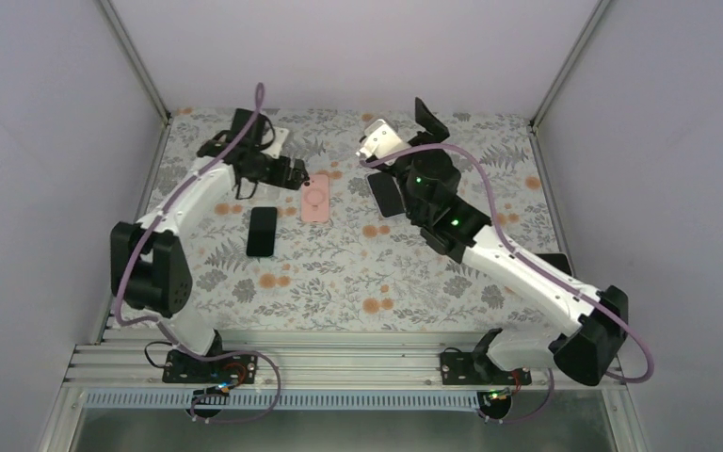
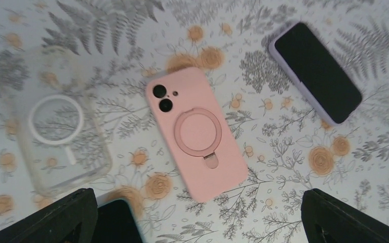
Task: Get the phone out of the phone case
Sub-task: Place the phone at the center of the board, then pick up the phone at the center of the board.
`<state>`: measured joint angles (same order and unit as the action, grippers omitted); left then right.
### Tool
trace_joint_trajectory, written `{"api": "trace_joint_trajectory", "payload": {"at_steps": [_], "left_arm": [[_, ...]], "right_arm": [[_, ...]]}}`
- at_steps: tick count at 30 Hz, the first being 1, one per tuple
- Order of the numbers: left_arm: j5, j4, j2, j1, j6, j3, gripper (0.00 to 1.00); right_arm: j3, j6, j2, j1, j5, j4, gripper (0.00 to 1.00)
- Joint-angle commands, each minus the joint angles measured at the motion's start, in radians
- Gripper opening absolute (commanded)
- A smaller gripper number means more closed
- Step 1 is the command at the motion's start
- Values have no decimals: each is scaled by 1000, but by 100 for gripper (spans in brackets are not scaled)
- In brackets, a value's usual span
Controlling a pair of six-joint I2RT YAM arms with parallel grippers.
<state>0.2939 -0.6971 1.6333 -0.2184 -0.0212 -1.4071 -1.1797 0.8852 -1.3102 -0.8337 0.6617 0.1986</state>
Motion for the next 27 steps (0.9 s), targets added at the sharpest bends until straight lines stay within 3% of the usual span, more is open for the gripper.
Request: {"api": "trace_joint_trajectory", "payload": {"at_steps": [1, 10, 27], "left_arm": [[-169, 7, 82, -95, -90, -31, 100], [-236, 44, 248, -150, -177, -42, 100], [-250, 92, 418, -196, -210, -105, 100]], "right_arm": [[-15, -158, 47, 38, -79, -144, 99], [-32, -261, 92, 147, -165, -230, 99], [-52, -322, 109, 179, -237, -285, 99]]}}
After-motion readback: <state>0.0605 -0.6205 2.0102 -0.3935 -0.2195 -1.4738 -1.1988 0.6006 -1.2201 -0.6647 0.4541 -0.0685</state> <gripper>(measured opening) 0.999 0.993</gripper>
